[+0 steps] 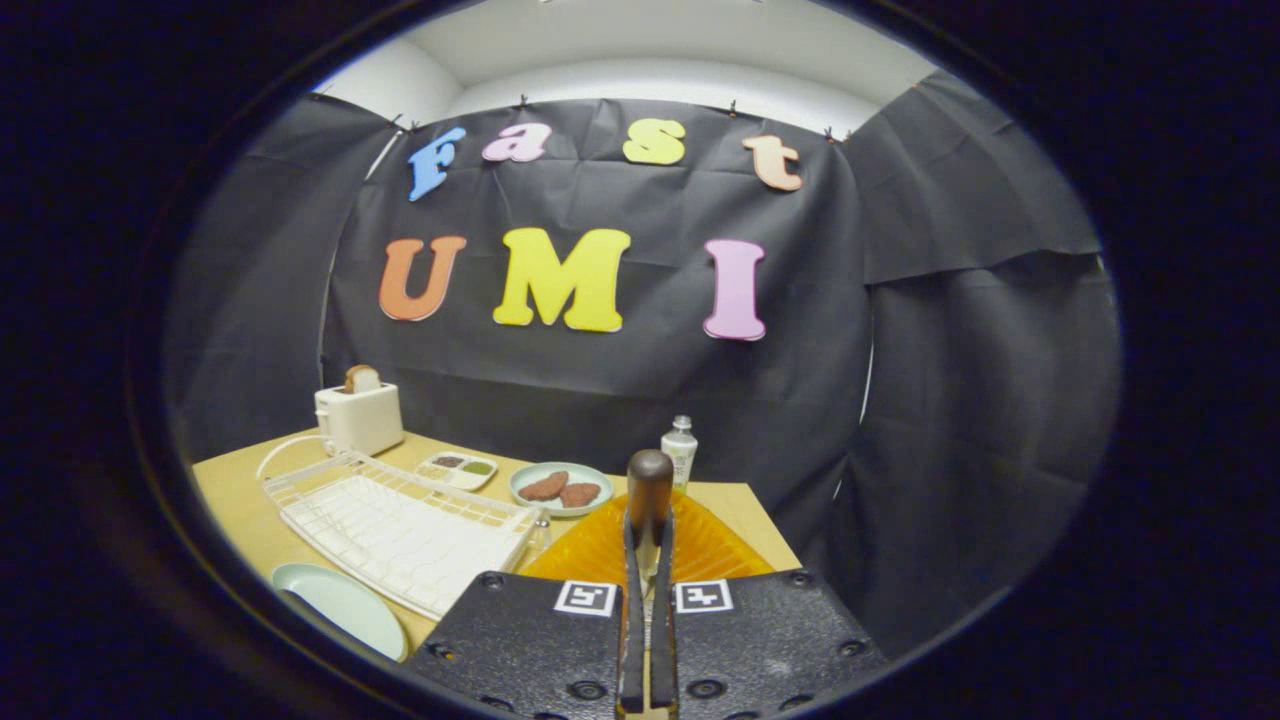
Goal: Take the plate from the dish rack, then take the spoon from the basket and place it into the plate.
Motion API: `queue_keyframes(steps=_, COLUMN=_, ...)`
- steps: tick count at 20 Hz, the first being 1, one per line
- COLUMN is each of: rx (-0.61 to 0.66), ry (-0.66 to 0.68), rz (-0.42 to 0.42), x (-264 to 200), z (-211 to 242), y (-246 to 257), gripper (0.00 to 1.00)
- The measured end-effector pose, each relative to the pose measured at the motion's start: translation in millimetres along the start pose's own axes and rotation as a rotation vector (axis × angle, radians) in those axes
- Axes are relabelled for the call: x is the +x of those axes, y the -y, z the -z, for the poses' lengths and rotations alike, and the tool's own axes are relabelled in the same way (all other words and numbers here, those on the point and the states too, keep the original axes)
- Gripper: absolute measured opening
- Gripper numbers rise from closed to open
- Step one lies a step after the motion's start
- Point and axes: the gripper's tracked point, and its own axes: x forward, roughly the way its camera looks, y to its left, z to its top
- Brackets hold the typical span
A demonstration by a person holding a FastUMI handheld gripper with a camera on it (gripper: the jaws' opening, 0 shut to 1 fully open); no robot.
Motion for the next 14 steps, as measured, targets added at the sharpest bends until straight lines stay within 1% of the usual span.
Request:
queue_keyframes(steps=3, rx=-0.029, ry=0.007, rz=-0.088, x=-36, z=-5, y=-56, gripper=0.08)
queue_keyframes(steps=5, rx=-0.021, ry=-0.009, rz=-0.141, x=-55, z=0, y=-92, gripper=0.08)
queue_keyframes(steps=7, rx=-0.012, ry=-0.011, rz=-0.213, x=-68, z=4, y=-132, gripper=0.08)
queue_keyframes(steps=9, rx=-0.001, ry=-0.022, rz=-0.271, x=-77, z=18, y=-167, gripper=0.08)
queue_keyframes(steps=12, rx=0.057, ry=-0.072, rz=-0.379, x=-84, z=58, y=-221, gripper=0.08)
queue_keyframes(steps=14, rx=0.080, ry=-0.120, rz=-0.423, x=-81, z=81, y=-241, gripper=0.08)
